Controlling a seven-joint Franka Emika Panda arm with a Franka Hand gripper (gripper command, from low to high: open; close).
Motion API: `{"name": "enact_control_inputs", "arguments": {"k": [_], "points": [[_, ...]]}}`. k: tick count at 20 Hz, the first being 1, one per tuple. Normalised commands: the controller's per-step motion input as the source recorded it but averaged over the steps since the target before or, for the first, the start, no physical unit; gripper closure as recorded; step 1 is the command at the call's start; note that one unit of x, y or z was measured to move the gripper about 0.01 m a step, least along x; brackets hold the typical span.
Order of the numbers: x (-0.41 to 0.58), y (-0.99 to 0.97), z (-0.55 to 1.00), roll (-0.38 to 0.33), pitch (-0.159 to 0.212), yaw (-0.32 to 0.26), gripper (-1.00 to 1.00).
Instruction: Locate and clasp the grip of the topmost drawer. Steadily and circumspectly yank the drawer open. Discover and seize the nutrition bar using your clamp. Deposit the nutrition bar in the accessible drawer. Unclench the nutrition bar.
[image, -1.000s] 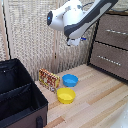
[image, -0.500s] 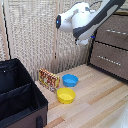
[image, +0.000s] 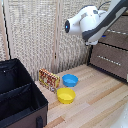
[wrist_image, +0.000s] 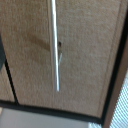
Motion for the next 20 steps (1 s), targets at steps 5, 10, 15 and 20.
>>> {"name": "enact_control_inputs", "arguments": {"k": [5, 10, 15, 20], "points": [[0.0, -0.58, -0.15, -0.006, 0.001, 0.238, -1.0], [-0.059, -0.53, -0.01, -0.046, 0.018, 0.198, -1.0], [-0.002, -0.41, 0.01, -0.065, 0.037, 0.118, -1.0], [0.0, -0.03, 0.0, 0.0, 0.0, 0.006, 1.0]]}}
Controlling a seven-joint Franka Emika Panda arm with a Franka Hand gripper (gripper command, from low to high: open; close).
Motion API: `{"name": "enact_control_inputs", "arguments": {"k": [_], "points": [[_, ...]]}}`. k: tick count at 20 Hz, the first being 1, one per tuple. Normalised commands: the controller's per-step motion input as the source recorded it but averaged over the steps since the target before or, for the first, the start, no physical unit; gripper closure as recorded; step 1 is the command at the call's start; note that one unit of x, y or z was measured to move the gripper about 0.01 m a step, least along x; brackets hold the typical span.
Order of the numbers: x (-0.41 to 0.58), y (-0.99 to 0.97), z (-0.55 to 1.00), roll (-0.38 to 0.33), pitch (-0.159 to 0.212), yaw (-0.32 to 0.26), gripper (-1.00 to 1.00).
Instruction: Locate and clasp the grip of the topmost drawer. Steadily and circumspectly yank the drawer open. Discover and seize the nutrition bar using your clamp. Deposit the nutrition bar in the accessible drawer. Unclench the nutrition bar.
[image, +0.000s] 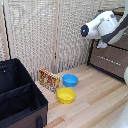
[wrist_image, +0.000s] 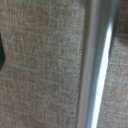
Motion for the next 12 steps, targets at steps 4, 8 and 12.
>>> {"name": "enact_control_inputs", "arguments": {"k": [4, 8, 12], "points": [[0.0, -0.02, 0.0, 0.003, 0.0, 0.005, 1.0], [0.0, -0.02, 0.12, -0.006, 0.0, 0.024, 1.0], [0.05, -0.01, 0.19, 0.0, 0.01, 0.058, 1.0]]}}
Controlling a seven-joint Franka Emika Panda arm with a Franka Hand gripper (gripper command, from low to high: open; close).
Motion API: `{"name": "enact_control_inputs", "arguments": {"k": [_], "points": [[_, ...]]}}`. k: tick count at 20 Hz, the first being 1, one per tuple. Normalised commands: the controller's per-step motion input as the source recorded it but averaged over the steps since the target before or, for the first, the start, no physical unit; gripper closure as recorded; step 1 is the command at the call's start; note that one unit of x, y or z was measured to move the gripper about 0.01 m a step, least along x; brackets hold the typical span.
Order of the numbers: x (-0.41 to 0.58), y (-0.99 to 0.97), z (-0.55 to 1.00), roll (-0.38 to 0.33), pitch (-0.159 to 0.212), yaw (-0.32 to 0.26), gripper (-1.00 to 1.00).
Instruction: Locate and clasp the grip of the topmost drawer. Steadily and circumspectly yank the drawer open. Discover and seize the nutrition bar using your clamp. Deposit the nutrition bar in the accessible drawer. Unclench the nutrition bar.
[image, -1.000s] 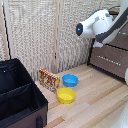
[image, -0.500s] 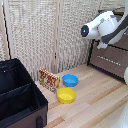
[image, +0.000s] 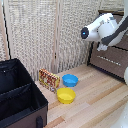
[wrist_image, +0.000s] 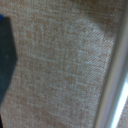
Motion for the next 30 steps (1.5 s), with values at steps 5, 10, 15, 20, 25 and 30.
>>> {"name": "enact_control_inputs", "arguments": {"k": [5, 10, 15, 20, 25, 30], "points": [[0.071, 0.0, 0.21, 0.0, 0.021, 0.039, 1.0], [0.099, -0.01, 0.22, 0.075, 0.039, -0.002, 1.0], [0.133, 0.49, 0.03, 0.18, 0.05, -0.031, 1.0], [0.023, 0.85, -0.01, 0.148, 0.035, -0.007, 1.0], [0.0, 0.94, -0.06, 0.088, 0.015, 0.0, 1.0], [0.0, 1.0, -0.1, 0.022, 0.0, 0.0, 1.0]]}}
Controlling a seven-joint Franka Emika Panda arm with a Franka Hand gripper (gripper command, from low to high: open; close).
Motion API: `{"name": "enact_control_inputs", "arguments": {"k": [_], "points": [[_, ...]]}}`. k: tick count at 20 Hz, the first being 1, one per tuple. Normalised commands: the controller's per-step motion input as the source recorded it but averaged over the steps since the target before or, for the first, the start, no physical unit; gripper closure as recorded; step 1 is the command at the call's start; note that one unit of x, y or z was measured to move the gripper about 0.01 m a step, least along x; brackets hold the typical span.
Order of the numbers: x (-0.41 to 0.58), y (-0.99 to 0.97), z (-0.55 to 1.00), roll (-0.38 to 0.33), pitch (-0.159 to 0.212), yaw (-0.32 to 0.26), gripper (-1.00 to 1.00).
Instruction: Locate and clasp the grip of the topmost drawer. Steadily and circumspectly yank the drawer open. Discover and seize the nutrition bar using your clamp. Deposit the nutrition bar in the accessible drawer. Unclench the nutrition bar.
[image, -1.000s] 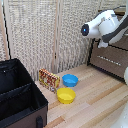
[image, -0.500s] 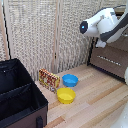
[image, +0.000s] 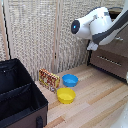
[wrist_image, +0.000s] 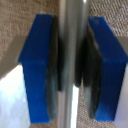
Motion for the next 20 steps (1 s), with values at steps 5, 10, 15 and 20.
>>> {"name": "enact_control_inputs", "arguments": {"k": [5, 10, 15, 20], "points": [[0.12, 0.49, -0.01, 0.009, 0.003, 0.012, -1.0], [0.241, 0.0, 0.0, 0.006, 0.041, 0.0, -1.0], [0.237, 0.12, 0.04, 0.076, 0.068, 0.031, -1.0], [0.234, 0.39, 0.23, 0.065, 0.113, 0.049, -1.0]]}}
